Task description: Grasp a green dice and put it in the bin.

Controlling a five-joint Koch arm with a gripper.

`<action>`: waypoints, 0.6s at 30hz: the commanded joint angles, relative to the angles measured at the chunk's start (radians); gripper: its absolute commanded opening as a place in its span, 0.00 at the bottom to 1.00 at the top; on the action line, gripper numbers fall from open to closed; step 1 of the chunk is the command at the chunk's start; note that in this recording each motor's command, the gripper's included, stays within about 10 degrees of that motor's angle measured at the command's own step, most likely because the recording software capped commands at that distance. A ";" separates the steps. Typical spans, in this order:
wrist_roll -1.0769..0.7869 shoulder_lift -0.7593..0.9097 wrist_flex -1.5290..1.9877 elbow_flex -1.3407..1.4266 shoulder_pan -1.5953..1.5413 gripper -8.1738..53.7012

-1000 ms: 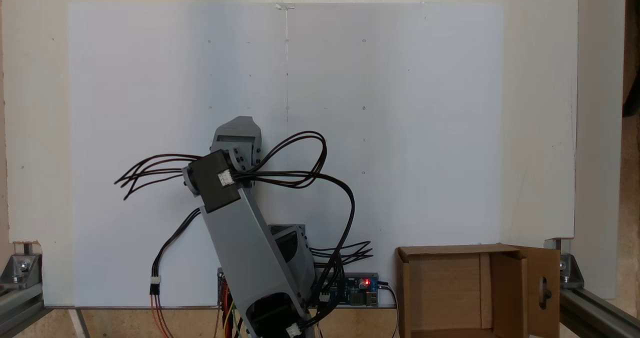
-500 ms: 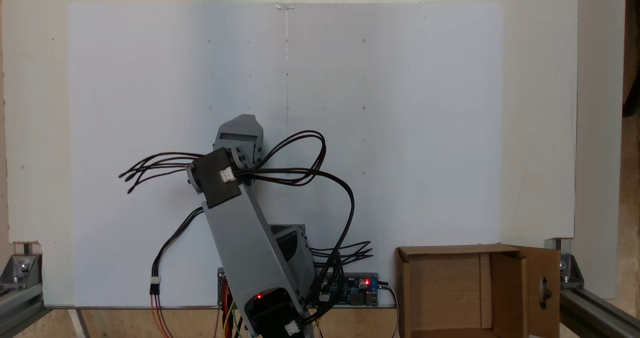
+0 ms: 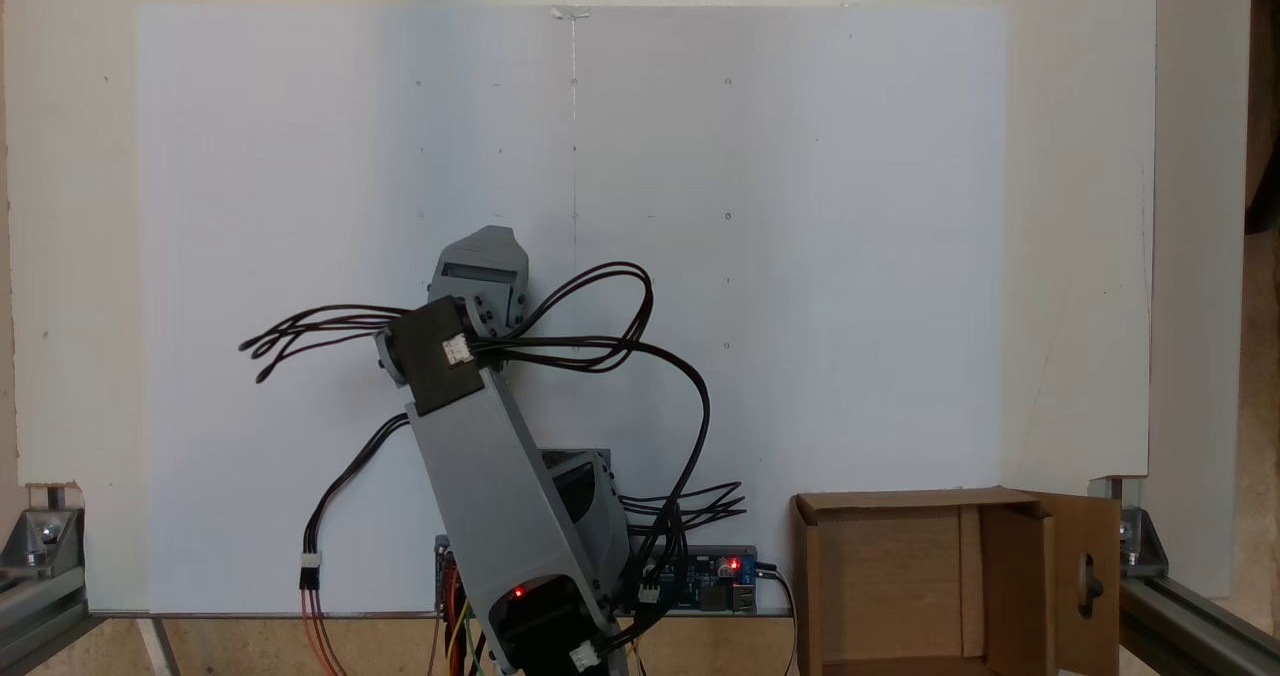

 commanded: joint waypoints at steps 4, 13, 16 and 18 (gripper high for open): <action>0.080 -0.020 -0.012 -0.014 -0.003 0.84; 0.081 -0.029 -0.012 0.003 0.003 0.84; 0.081 -0.035 -0.031 0.012 0.003 0.84; 0.081 -0.044 -0.038 0.017 0.002 0.84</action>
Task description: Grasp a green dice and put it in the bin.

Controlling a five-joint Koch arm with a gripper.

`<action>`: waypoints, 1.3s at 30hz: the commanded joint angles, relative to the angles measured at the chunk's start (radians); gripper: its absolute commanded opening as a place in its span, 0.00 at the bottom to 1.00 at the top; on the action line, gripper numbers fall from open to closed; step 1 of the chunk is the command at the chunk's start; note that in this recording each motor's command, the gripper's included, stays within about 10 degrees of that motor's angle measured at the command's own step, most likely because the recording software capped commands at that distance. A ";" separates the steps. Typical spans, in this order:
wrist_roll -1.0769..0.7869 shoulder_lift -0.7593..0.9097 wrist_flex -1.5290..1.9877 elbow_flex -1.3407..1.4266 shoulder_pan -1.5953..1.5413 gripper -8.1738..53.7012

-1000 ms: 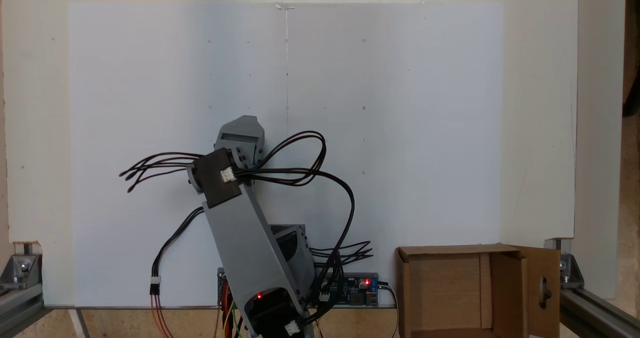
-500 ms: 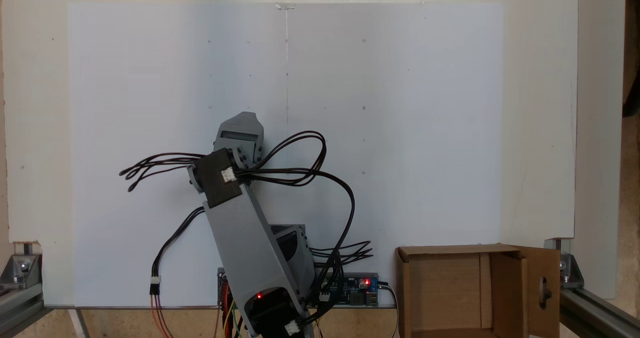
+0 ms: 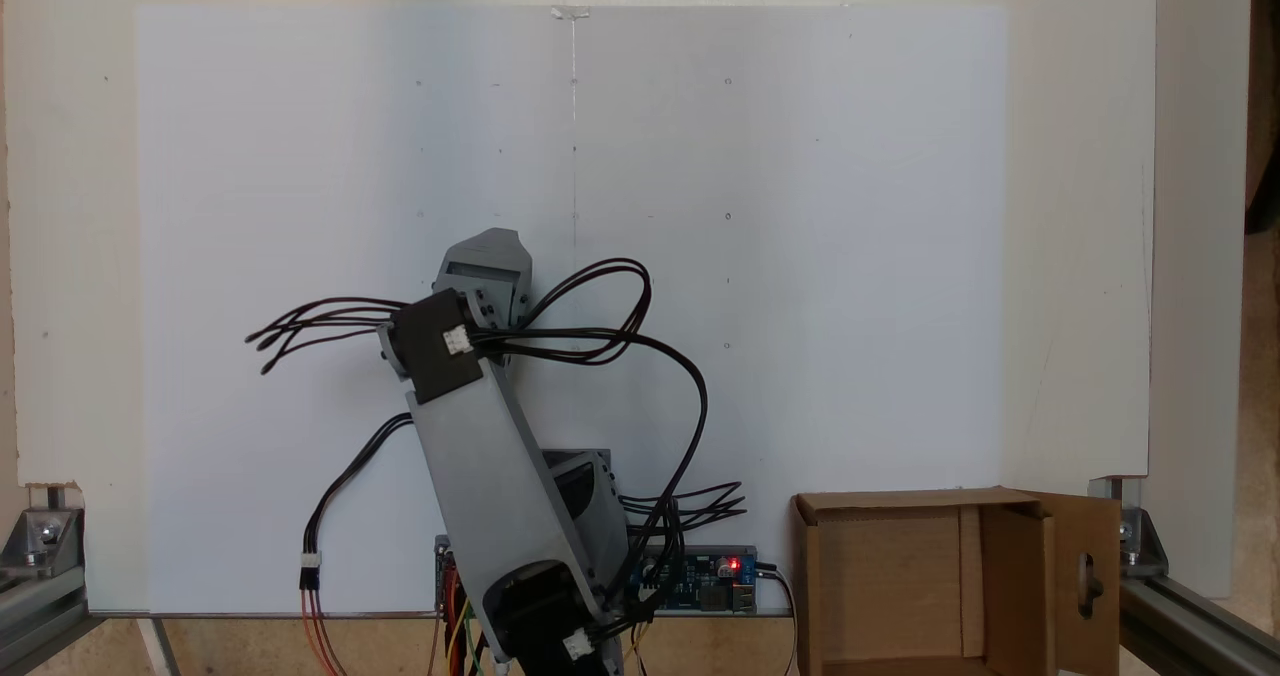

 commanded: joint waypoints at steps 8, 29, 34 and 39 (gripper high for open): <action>0.074 -0.040 -0.023 -0.012 -0.009 0.84; 0.100 -0.163 -0.083 0.003 -0.021 0.83; 0.101 -0.184 -0.097 0.005 -0.029 0.83; 0.103 -0.206 -0.115 0.006 -0.034 0.81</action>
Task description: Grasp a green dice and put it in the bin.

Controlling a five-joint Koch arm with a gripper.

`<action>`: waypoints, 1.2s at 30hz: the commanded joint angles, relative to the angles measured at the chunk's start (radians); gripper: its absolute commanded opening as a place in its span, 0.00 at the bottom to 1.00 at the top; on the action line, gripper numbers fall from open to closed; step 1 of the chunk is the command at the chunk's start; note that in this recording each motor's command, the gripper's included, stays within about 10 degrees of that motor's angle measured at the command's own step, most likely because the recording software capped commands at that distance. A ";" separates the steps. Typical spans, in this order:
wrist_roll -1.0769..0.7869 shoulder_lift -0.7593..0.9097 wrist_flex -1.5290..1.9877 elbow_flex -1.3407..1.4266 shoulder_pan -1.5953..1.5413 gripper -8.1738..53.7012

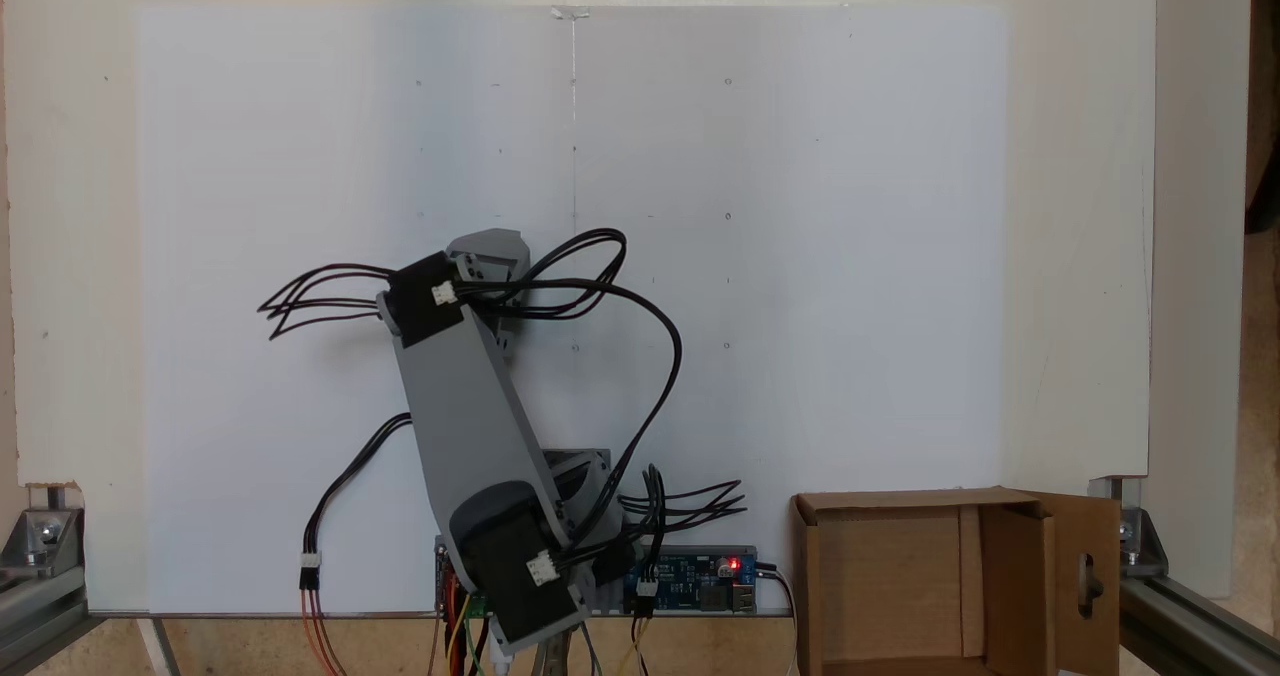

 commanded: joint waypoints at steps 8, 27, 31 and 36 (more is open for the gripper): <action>0.075 -0.008 -0.008 -0.015 -0.011 0.72; 0.103 -0.008 -0.002 0.003 -0.029 0.37; 0.104 0.035 0.005 0.003 -0.026 0.37; 0.101 0.164 0.032 0.000 0.002 0.37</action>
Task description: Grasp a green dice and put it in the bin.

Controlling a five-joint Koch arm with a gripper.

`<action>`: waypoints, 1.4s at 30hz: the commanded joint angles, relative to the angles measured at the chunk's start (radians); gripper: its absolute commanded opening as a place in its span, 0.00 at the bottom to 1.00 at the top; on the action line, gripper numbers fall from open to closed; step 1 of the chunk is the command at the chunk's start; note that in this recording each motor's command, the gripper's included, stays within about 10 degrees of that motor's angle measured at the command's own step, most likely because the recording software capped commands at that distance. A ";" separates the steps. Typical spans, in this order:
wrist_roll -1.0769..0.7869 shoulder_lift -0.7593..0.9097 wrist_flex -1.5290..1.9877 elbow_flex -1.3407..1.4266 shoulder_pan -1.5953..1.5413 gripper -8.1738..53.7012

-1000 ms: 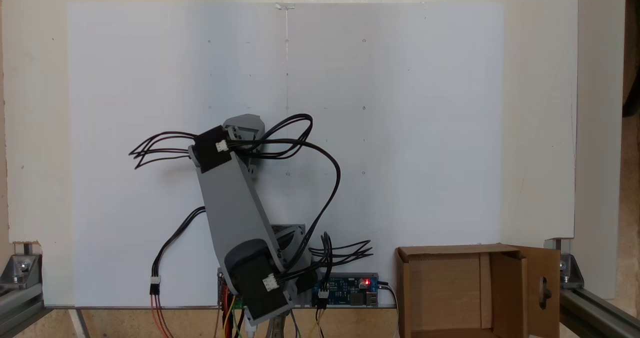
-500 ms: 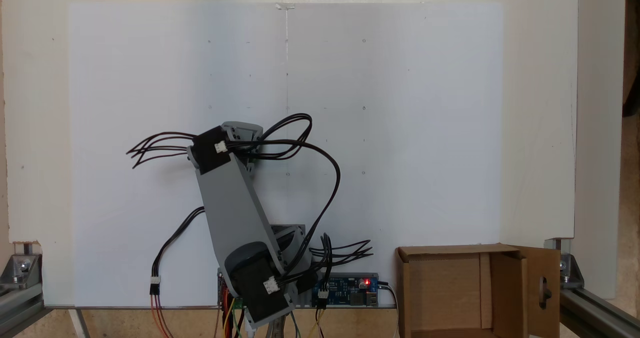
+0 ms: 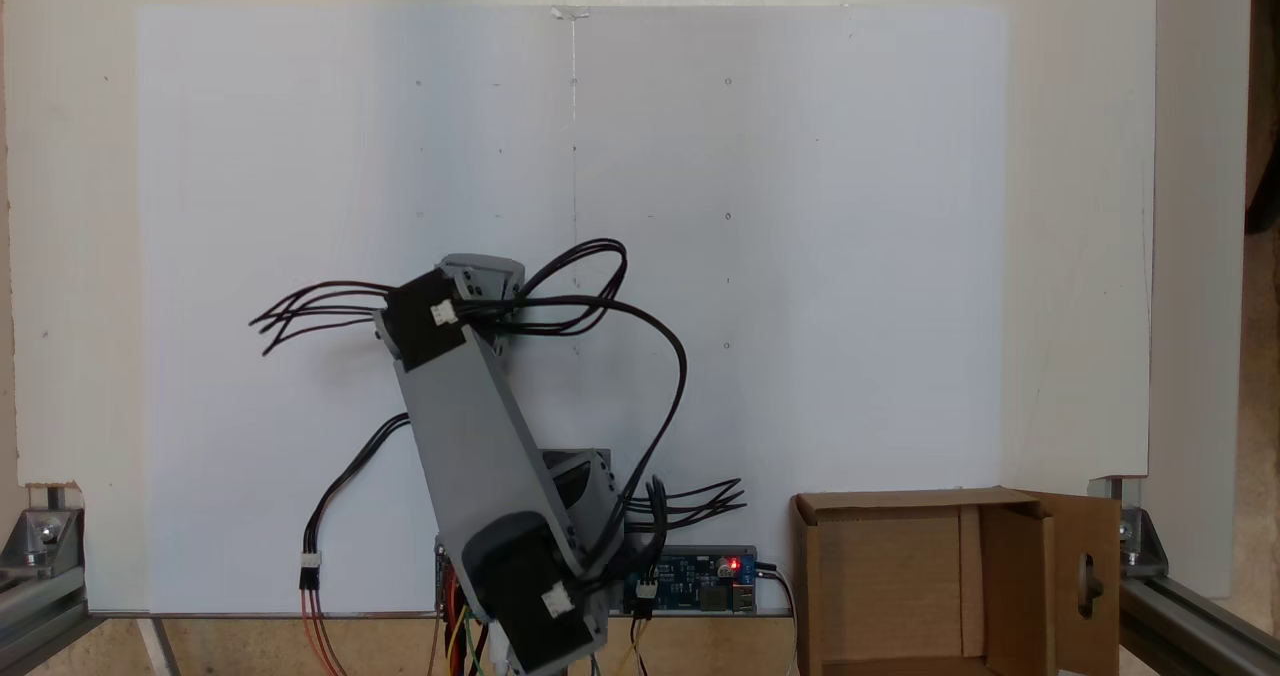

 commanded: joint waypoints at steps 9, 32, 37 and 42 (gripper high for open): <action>0.055 0.196 0.225 -0.209 0.110 0.37; -0.420 0.201 0.640 -0.787 0.804 0.37; -0.594 0.196 0.627 -0.787 1.052 0.37; -0.749 0.190 0.552 -0.792 1.312 0.37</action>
